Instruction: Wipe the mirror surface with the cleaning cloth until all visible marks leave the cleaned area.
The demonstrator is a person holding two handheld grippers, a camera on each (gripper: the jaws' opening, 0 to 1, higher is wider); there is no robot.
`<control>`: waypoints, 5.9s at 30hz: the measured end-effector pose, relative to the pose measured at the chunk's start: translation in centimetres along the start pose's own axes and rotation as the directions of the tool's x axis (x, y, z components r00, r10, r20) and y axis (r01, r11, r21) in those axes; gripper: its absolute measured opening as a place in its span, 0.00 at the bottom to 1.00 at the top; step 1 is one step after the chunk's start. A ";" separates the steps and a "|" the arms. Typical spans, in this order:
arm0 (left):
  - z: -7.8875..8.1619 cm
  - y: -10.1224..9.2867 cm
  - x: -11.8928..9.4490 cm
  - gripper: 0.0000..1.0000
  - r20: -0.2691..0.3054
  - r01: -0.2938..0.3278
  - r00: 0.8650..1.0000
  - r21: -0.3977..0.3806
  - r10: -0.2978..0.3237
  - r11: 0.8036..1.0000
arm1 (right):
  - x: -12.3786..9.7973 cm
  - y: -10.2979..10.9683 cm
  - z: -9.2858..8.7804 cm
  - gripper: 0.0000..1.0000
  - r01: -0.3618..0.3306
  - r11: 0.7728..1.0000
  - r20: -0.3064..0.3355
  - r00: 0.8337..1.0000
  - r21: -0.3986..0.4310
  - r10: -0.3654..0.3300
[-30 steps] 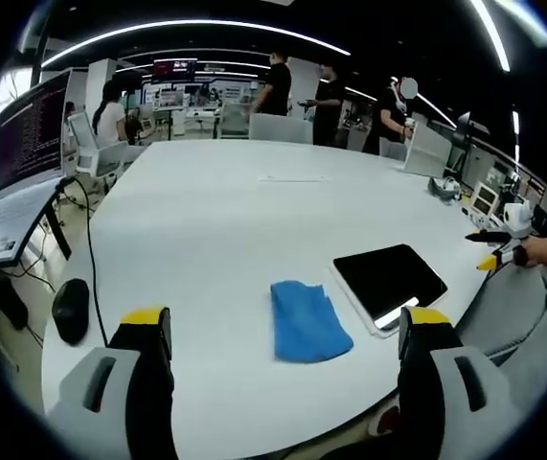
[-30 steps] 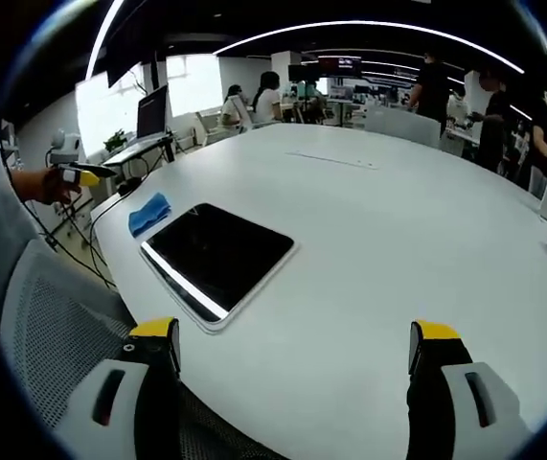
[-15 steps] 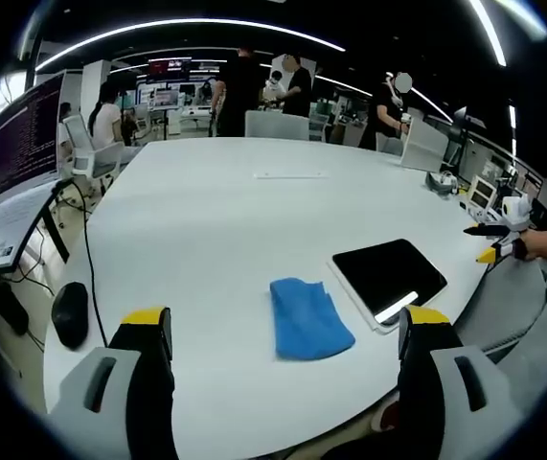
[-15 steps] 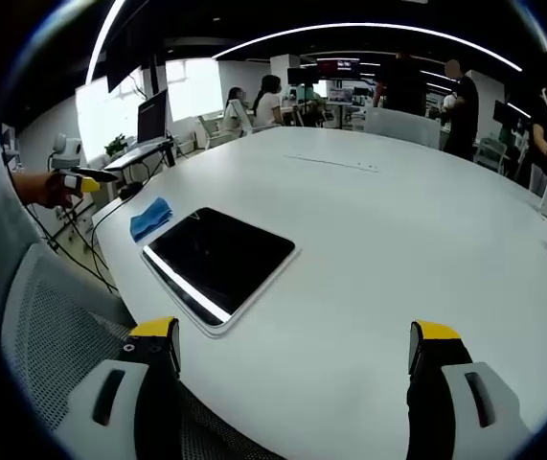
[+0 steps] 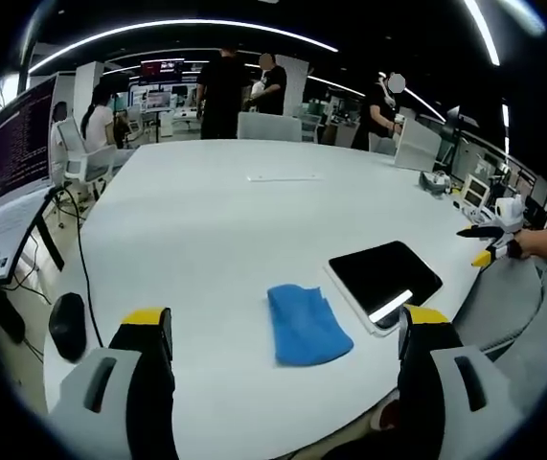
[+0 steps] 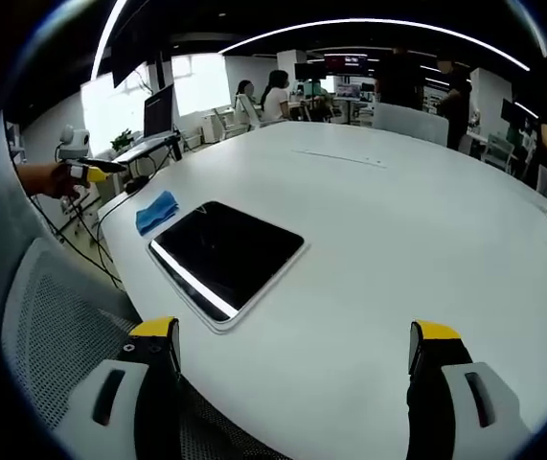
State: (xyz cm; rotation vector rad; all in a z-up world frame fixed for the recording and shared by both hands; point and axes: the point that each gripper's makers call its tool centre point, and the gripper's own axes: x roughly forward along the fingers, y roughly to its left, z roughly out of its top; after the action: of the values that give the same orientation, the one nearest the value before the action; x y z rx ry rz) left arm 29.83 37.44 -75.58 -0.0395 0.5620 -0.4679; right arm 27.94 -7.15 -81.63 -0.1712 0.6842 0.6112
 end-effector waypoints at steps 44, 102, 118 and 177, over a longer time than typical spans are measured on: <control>-2.9 -4.2 5.9 0.88 -0.110 0.056 0.992 -0.031 -0.059 0.998 | 0.8 -0.9 -0.1 0.98 0.017 1.000 0.013 1.000 0.017 -0.017; -6.3 0.3 10.5 0.02 -0.336 -0.222 0.916 0.034 0.220 0.974 | 1.0 -0.7 -0.3 0.98 0.002 0.999 0.008 1.000 0.041 -0.003; -3.0 0.8 9.9 0.03 -0.340 -0.248 0.922 -0.151 0.185 0.957 | 1.0 -0.7 -0.1 0.98 0.006 0.999 0.015 1.000 0.040 -0.007; -3.2 -7.2 18.7 0.03 -0.416 -0.205 0.903 -0.195 0.109 0.959 | 0.7 -0.8 -0.1 0.98 0.011 0.999 0.021 1.000 0.047 -0.012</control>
State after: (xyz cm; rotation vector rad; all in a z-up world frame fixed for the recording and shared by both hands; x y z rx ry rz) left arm 39.11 23.14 -86.52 -0.1248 1.0186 -0.2459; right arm 28.85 -7.49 -82.18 -0.1249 0.6756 0.5849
